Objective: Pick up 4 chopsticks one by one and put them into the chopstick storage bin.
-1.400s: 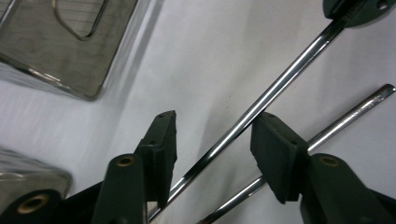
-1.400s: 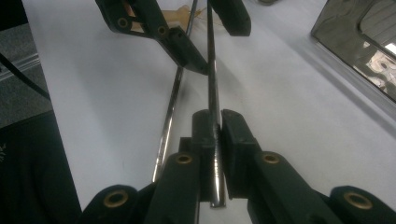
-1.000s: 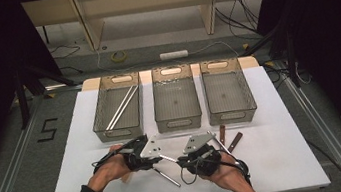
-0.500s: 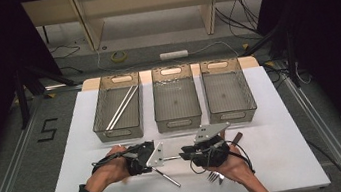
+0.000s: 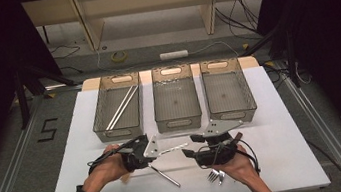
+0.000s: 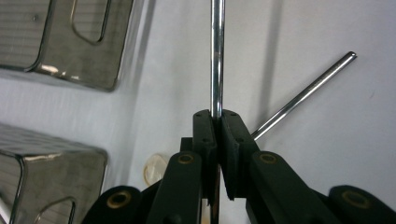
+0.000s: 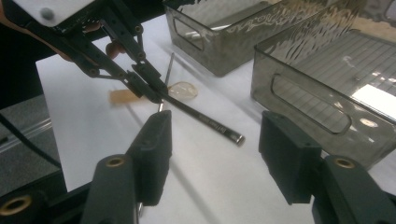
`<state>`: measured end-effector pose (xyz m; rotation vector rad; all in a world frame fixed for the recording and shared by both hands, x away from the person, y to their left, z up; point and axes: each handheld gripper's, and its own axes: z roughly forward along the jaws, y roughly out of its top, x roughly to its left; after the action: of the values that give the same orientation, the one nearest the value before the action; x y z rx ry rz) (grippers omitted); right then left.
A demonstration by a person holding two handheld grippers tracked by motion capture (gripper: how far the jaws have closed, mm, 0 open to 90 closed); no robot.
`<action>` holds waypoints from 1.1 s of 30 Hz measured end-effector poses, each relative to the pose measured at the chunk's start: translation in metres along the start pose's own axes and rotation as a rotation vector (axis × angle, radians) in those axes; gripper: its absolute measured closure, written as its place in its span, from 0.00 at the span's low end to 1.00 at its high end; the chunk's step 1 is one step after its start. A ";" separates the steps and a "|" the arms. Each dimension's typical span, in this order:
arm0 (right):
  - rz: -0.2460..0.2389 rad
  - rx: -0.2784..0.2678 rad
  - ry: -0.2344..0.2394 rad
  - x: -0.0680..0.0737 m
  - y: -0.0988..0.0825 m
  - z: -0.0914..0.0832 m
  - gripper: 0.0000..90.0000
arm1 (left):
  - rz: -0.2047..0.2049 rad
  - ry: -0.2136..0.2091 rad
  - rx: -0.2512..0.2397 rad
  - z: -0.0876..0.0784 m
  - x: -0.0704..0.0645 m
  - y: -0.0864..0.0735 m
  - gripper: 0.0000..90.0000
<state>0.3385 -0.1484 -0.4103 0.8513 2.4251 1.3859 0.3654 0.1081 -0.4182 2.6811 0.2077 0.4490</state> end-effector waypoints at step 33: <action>0.015 -0.040 0.034 0.026 -0.029 -0.010 0.42 | -0.448 0.065 -0.154 -0.035 0.039 -0.021 0.94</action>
<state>0.3016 -0.1515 -0.4274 0.8452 2.4114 1.4610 0.3888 0.1484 -0.3862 2.3735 0.7417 0.3899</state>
